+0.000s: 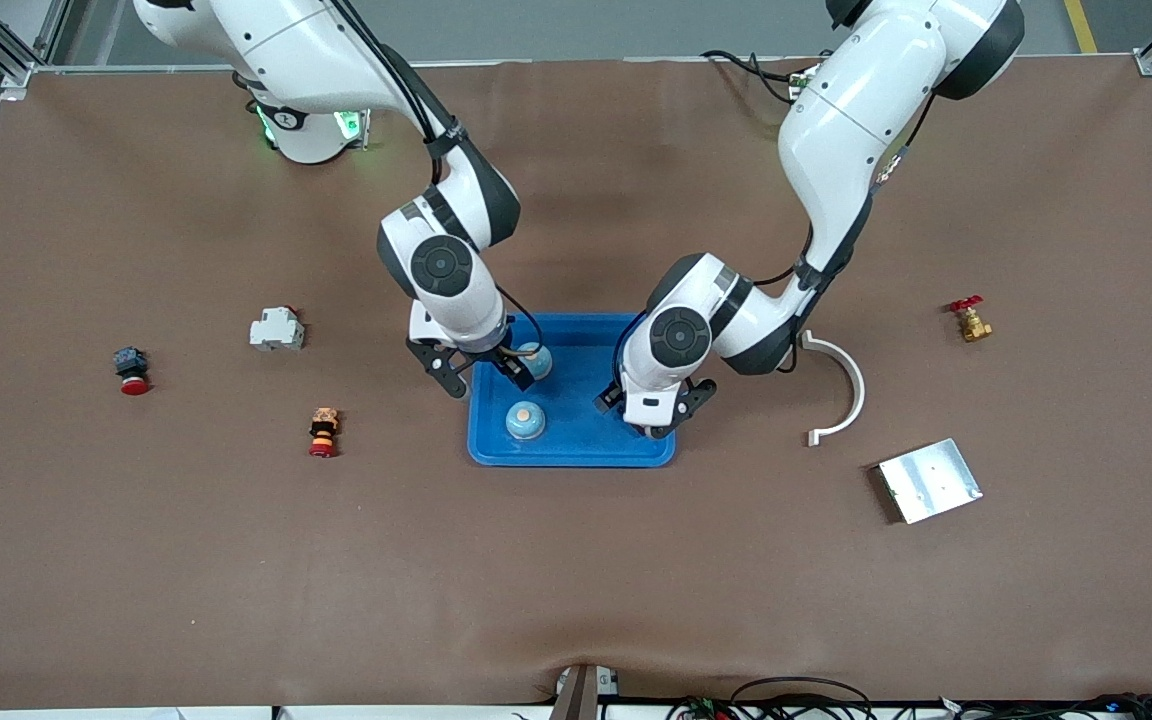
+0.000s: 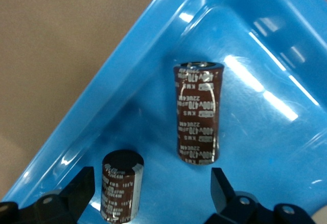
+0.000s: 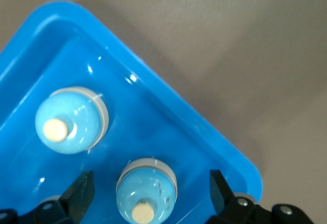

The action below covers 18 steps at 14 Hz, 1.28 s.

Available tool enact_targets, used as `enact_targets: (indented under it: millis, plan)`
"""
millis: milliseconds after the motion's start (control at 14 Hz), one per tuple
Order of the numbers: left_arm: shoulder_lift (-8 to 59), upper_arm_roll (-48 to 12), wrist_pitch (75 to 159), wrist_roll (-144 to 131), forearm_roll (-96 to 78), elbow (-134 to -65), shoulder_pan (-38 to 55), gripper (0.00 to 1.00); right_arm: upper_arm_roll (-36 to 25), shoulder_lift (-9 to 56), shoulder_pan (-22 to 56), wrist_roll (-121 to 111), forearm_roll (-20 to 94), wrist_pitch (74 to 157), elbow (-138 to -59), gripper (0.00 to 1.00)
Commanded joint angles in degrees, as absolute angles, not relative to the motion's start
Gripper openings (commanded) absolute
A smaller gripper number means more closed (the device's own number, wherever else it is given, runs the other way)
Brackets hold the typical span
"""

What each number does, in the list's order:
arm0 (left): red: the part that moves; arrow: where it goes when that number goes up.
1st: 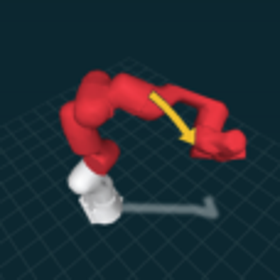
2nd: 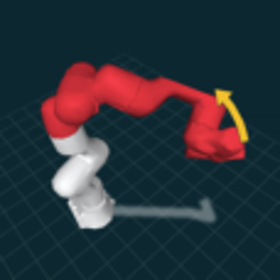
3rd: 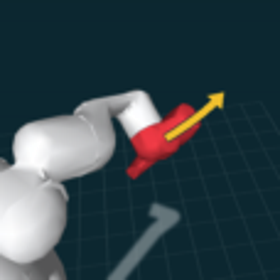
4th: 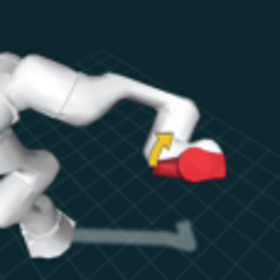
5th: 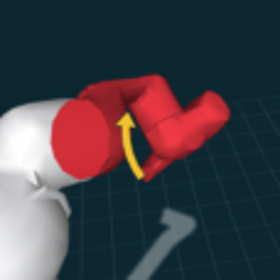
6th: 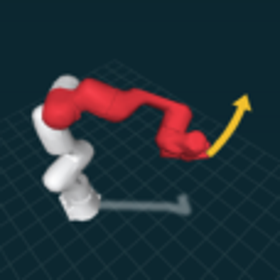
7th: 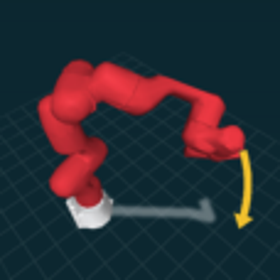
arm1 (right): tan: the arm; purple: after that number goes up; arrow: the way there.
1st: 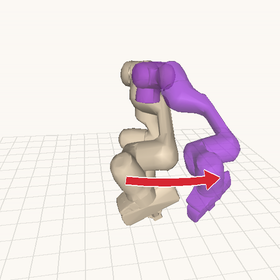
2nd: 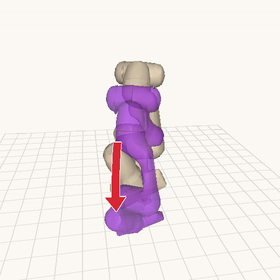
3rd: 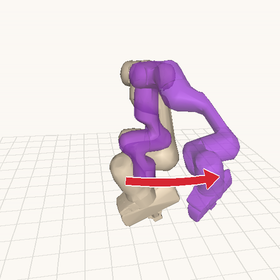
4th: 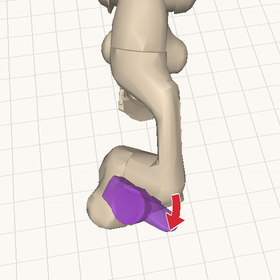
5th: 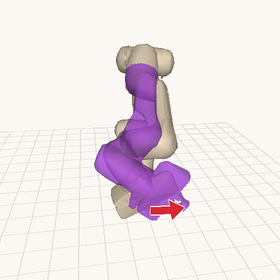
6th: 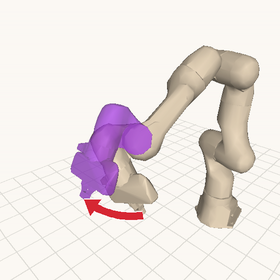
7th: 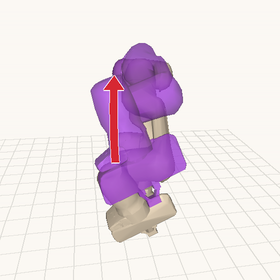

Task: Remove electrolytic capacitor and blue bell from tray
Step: 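Grasp the black capacitor with the left gripper while the right gripper grasps the bell, then carry the capacitor toward the white arc while the right gripper lifts the bell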

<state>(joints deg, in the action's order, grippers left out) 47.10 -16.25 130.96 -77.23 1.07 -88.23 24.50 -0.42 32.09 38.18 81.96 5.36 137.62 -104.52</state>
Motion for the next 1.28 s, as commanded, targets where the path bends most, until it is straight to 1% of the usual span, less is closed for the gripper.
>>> enact_targets:
  millis: [0,285,356,428,570,642,855,927,1141,1212]
  plan:
    - [47.72,-15.38,131.22,-79.01,2.46,-87.19,25.58,1.00,-1.41,33.92,40.16,84.72,4.83,137.64,-102.40,1.00]
    - [47.64,-15.38,131.22,-79.01,2.46,-87.19,25.49,1.00,-1.41,35.24,40.52,84.73,4.83,138.08,-101.69,1.00]
    - [47.55,-15.38,131.22,-79.01,2.46,-87.10,25.40,0.91,-1.41,35.77,40.69,84.73,4.83,138.08,-101.34,1.00]
    - [47.55,-15.38,131.22,-78.93,2.46,-87.10,25.31,0.74,-1.41,36.29,41.22,84.73,4.75,138.16,-100.99,1.00]
    - [47.46,-15.38,131.22,-79.01,2.37,-87.10,25.31,0.48,-1.49,37.35,41.40,85.86,4.05,138.43,-100.20,1.00]
    - [47.55,-15.38,131.22,-79.10,2.37,-87.10,25.31,0.38,-1.41,37.88,41.40,86.39,3.43,138.43,-99.50,1.00]
    - [47.55,-15.38,131.22,-80.94,2.46,-87.10,25.23,0.11,-1.41,38.76,41.84,87.89,2.37,138.60,-98.88,1.00]
    - [47.46,-15.21,131.22,-81.12,2.46,-87.10,25.31,0.08,-1.41,38.76,41.84,87.89,2.37,138.86,-98.88,1.00]
    - [47.02,-15.21,131.13,-81.21,2.46,-87.10,25.14,0.08,-1.41,38.76,41.84,87.89,2.37,138.87,-98.70,1.00]
    - [46.50,-15.21,130.61,-81.12,2.63,-87.10,25.14,0.08,-1.41,38.76,41.84,87.80,2.20,138.87,-98.70,0.98]
